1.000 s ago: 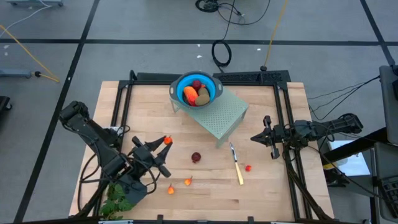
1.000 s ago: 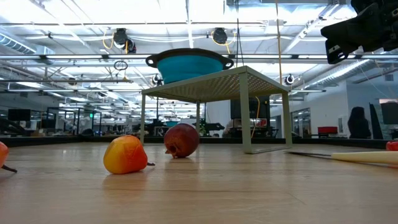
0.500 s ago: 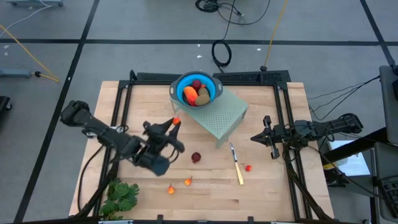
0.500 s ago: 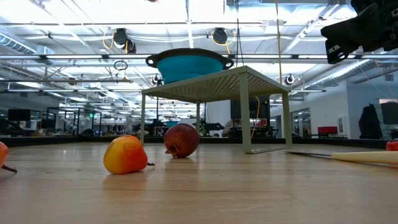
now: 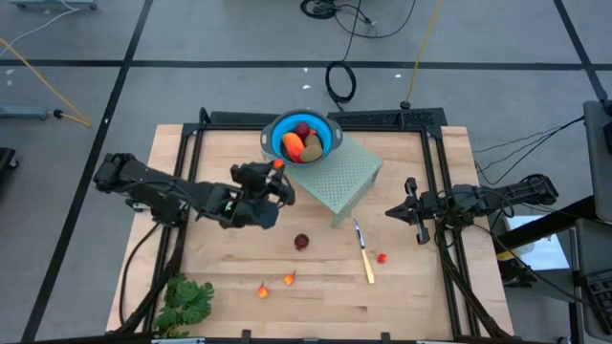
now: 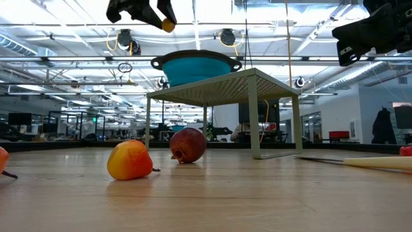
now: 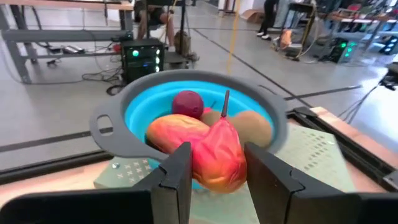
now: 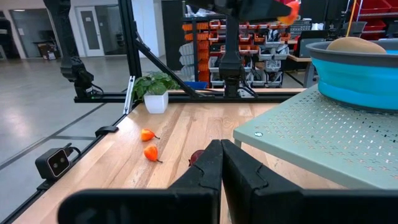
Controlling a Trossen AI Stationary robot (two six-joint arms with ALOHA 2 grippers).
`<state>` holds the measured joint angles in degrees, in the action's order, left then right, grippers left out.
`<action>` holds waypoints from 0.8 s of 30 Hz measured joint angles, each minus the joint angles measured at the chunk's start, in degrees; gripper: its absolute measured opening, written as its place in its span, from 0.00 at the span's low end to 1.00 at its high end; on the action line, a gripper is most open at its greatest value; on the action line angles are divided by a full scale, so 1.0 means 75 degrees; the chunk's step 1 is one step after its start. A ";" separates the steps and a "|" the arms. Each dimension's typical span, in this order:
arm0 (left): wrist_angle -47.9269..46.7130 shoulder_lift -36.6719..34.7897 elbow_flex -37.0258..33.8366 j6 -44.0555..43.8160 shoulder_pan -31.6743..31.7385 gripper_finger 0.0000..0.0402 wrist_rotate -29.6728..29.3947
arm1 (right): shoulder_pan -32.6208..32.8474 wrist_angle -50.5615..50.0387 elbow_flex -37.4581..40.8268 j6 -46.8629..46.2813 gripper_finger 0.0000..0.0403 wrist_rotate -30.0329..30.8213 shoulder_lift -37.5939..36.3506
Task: Pick & Place Fruit
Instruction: Put the pear into the blue strainer bowl on the shelf
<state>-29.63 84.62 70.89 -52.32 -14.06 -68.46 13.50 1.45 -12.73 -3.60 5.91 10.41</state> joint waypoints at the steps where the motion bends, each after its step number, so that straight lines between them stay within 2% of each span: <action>1: 0.0000 0.0000 0.0000 0.0017 0.0101 0.30 0.0074 | 0.0000 0.0000 0.0000 0.0000 0.00 0.0000 -0.0002; 5: 0.0204 0.0000 0.0000 0.0412 0.0513 0.30 0.0568 | -0.0001 0.0000 0.0000 0.0000 0.00 0.0000 -0.0001; 14: 0.1891 0.0000 0.0000 0.2611 0.1643 0.30 0.2362 | 0.0000 0.0000 0.0000 0.0001 0.00 0.0001 -0.0001; 24: 0.2390 0.0000 0.0000 0.3573 0.3018 0.30 0.4386 | -0.0001 0.0000 0.0000 0.0000 0.00 0.0006 -0.0002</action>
<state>-11.70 84.62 70.89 -25.53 8.58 -35.57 13.49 1.45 -12.73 -3.60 5.96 10.40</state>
